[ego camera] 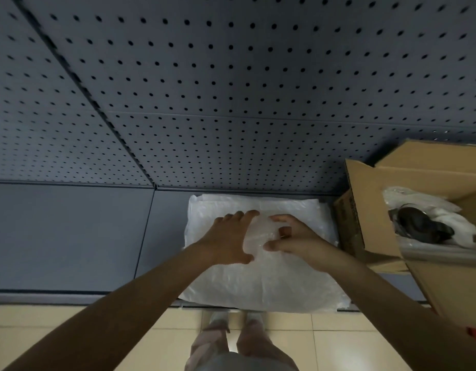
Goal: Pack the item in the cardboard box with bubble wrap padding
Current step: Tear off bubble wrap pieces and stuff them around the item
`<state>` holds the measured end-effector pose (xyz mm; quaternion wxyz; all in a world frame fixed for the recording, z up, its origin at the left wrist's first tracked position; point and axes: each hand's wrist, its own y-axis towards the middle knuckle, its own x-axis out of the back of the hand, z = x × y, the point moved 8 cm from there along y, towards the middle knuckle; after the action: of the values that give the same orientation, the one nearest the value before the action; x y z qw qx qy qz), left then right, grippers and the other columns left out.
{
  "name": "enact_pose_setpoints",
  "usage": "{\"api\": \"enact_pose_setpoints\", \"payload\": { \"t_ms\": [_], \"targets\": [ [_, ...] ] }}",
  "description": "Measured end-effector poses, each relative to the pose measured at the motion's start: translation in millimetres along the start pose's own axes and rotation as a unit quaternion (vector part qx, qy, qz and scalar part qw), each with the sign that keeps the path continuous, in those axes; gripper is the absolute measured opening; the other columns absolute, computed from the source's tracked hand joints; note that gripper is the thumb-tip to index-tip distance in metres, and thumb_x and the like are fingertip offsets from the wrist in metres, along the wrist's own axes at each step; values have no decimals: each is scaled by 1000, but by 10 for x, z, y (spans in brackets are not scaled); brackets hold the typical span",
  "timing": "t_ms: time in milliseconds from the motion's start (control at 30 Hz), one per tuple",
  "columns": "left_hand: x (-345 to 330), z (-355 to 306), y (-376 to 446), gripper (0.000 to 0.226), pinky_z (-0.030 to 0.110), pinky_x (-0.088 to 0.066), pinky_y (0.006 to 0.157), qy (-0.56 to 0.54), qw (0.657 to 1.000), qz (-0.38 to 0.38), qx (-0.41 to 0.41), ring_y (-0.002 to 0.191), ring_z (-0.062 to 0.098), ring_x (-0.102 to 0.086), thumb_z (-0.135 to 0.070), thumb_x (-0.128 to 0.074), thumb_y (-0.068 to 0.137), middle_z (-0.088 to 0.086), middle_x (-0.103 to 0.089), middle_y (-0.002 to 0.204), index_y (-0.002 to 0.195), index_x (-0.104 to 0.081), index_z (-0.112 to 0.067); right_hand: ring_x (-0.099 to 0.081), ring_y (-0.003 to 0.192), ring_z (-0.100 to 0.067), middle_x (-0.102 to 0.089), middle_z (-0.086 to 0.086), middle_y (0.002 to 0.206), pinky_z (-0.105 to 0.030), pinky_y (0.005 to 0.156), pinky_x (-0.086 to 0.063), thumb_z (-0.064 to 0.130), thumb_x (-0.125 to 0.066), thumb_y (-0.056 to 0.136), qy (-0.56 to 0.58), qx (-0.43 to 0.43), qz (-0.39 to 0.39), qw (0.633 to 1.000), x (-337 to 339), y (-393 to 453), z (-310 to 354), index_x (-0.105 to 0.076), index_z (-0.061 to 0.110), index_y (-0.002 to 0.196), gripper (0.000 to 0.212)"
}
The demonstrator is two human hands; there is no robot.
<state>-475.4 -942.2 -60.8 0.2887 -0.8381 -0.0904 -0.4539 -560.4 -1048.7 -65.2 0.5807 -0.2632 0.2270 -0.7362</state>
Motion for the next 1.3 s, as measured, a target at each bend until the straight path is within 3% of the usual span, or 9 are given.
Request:
{"api": "enact_pose_setpoints", "payload": {
  "t_ms": [100,167,367,600,833,933,1067,1200,1300],
  "targets": [
    [149,-56,-155,84,30,-47,89,-61,998,-19,12,111,21,-57,-32,-73,76,3,-49,135,144,-24,-28,-61,104,-16,-61,-4,116,-29,90,-55,14,-84,69,-40,42,-2,998,-29,-164,159,-51,33,113,58],
    [315,-112,-281,76,29,-49,83,-68,997,-30,8,106,20,-59,-29,-70,78,2,-52,132,141,-27,-29,-56,109,-15,-55,1,120,-24,93,-50,26,-88,63,-136,92,-40,986,28,-327,344,-51,35,115,64],
    [972,-417,-719,63,23,-46,75,-63,993,-88,-50,94,12,-58,-34,-67,80,-10,-57,118,130,-31,-39,-25,121,28,-25,46,131,1,94,-29,48,-87,52,-233,206,23,950,-18,-959,882,-23,62,129,101],
    [1374,-748,-1073,62,18,-49,74,-61,981,-126,-135,86,4,-58,-35,-71,80,-15,-58,114,131,-36,-36,-49,117,4,-48,32,121,-22,98,-46,41,-85,59,-271,282,-34,920,91,-1370,1155,-38,56,114,74],
    [1402,-894,-1078,55,17,-48,77,-75,975,-106,-179,98,4,-56,-37,-70,81,-18,-55,119,128,-42,-37,-60,101,-22,-60,0,105,-36,88,-53,58,-78,60,-141,297,-99,939,188,-1546,1017,-50,34,108,60],
    [1367,-992,-1033,58,11,-44,74,-100,974,-74,-188,97,2,-53,-41,-73,79,-23,-50,113,127,-40,-41,-60,93,-22,-60,-6,98,-27,78,-52,33,-82,65,-88,295,-131,942,318,-1659,942,-53,24,103,48],
    [1355,-1259,-978,74,23,-54,83,-165,967,-26,-194,102,-7,-52,-50,-79,68,-30,-47,119,125,-33,-50,-67,81,-7,-68,9,86,-20,69,-56,3,-74,70,48,278,-159,946,622,-1902,805,-54,5,102,38],
    [1311,-1646,-852,84,34,-57,87,-206,962,-23,-179,103,0,-56,-47,-85,61,-25,-50,119,121,-28,-56,-69,95,-23,-70,-6,105,-34,75,-60,18,-79,63,146,261,-187,936,971,-2140,570,-60,12,107,48],
    [1272,-1997,-694,82,36,-53,94,-227,954,-66,-184,112,5,-55,-41,-89,59,-22,-51,122,120,-36,-52,-66,105,-33,-65,-15,119,-43,81,-58,7,-76,67,223,228,-196,927,1292,-2274,299,-55,11,121,58]
  ]
}}
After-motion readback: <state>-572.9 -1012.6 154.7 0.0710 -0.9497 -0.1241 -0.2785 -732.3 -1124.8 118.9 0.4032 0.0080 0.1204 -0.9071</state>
